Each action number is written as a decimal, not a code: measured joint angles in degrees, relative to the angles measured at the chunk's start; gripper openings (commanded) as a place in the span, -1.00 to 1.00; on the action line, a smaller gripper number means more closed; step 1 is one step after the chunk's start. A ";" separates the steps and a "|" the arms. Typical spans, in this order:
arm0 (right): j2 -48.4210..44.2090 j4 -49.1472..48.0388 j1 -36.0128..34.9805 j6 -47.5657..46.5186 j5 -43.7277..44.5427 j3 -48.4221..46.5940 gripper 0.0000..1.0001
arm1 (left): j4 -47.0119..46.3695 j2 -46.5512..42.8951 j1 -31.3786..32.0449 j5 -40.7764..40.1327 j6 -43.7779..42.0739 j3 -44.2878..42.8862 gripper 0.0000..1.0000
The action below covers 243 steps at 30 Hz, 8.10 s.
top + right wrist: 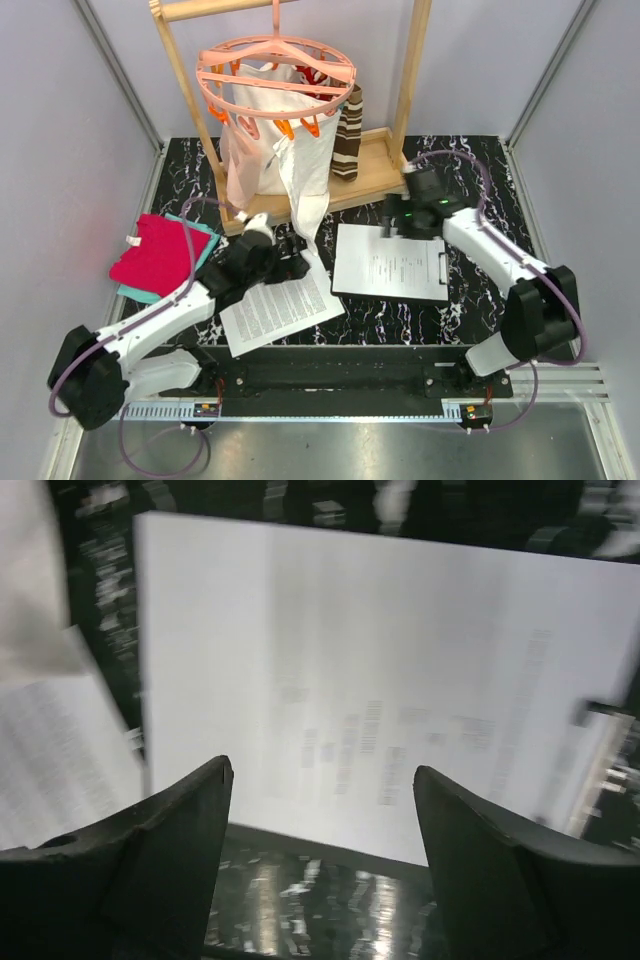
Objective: Put the files into the folder
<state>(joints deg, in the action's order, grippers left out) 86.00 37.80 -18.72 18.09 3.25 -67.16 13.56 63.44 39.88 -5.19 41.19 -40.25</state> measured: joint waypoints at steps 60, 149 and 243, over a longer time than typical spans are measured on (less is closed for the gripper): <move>22.05 -32.76 -30.27 22.88 -25.46 4.28 0.72 | 1.70 -9.03 -5.35 -13.25 21.94 20.48 0.98; 15.32 -50.05 -41.05 62.69 -5.38 20.52 0.47 | -3.17 -5.14 -12.66 -8.55 21.90 19.67 0.98; 26.40 -88.91 -36.09 52.17 -12.85 25.00 0.97 | -0.74 -29.97 -12.39 8.28 36.39 32.28 0.96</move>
<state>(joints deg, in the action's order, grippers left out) 112.40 -51.11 -54.81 70.26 -9.61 -42.15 12.82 33.47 27.49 3.09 77.58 -7.97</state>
